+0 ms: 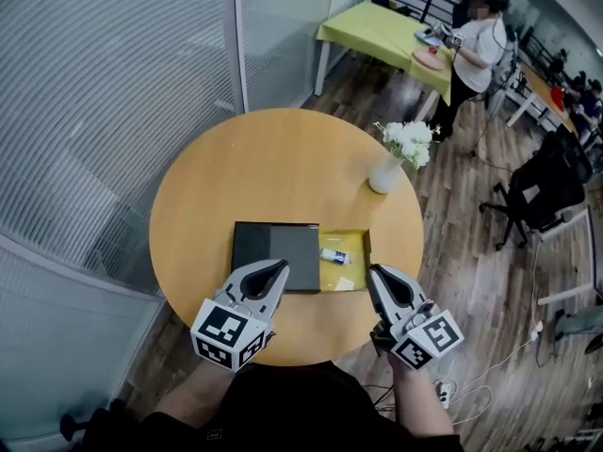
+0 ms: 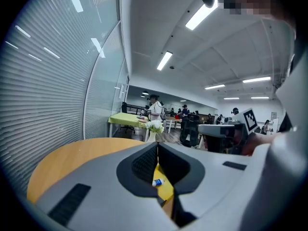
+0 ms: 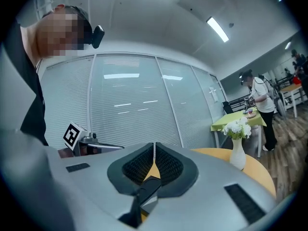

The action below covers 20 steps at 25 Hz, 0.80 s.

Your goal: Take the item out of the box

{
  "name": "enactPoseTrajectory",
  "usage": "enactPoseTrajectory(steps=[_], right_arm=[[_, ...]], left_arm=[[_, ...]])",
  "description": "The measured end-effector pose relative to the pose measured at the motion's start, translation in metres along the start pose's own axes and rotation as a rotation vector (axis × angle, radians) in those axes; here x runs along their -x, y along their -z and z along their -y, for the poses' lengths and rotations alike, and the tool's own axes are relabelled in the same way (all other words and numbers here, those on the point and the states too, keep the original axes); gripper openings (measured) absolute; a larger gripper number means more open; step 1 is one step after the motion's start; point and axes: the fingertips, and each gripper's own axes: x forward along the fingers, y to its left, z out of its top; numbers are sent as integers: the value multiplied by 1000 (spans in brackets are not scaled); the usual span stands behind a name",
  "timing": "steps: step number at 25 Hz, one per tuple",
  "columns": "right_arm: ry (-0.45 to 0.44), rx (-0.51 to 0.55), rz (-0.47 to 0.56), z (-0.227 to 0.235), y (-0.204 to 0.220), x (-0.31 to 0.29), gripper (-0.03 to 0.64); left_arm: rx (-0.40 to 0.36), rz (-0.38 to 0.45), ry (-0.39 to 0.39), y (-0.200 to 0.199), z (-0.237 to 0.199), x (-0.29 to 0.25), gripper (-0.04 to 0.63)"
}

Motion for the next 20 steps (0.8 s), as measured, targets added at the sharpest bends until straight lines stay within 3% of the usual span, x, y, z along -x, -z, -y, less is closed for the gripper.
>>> enactPoseTrajectory(steps=[8, 15, 20], right_arm=[[-112, -33, -24, 58, -5, -9, 38], [-222, -33, -46, 82, -5, -12, 39], [-242, -31, -71, 92, 3, -22, 40]], left_arm=[[4, -19, -101, -14, 15, -44, 14], [7, -24, -204, -22, 23, -59, 14], [4, -37, -231, -15, 24, -59, 14]])
